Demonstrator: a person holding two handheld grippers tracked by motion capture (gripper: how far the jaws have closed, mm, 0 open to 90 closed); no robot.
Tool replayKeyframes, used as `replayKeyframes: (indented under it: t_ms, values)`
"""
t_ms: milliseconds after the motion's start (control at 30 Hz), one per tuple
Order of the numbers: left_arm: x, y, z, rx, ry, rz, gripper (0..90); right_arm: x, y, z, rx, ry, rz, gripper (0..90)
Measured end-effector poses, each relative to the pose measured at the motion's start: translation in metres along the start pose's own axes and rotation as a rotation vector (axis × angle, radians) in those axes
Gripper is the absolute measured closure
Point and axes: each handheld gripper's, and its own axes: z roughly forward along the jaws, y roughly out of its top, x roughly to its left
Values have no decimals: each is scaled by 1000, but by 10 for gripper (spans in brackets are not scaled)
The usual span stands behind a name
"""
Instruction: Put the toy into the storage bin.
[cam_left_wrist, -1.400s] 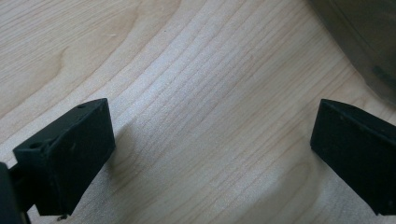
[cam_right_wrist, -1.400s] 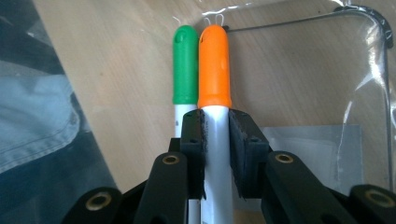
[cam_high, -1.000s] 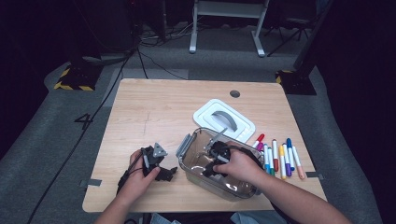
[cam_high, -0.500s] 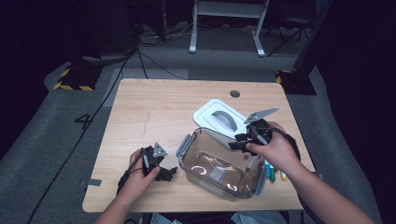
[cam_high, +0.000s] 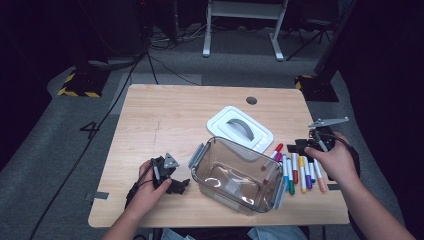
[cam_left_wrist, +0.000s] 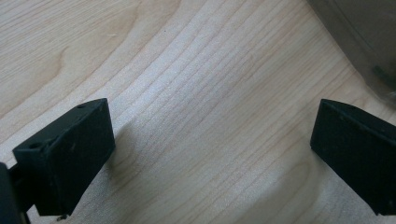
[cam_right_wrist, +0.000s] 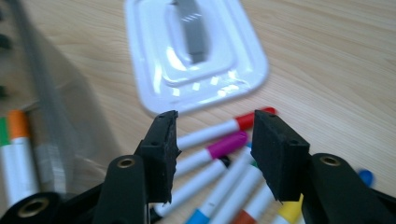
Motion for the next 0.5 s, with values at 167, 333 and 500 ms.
replayKeyframes:
  t_ms: [167, 333, 500]
  values:
    - [0, 0, 0, 0, 0, 0, 1, -28, -20, 2, 33, -82, 56, 523]
    - [0, 0, 0, 0, 0, 0, 1, -52, -42, 8, 71, -137, 109, 527]
    - [0, 0, 0, 0, 0, 0, 1, -70, -60, 14, 113, -193, 139, 543]
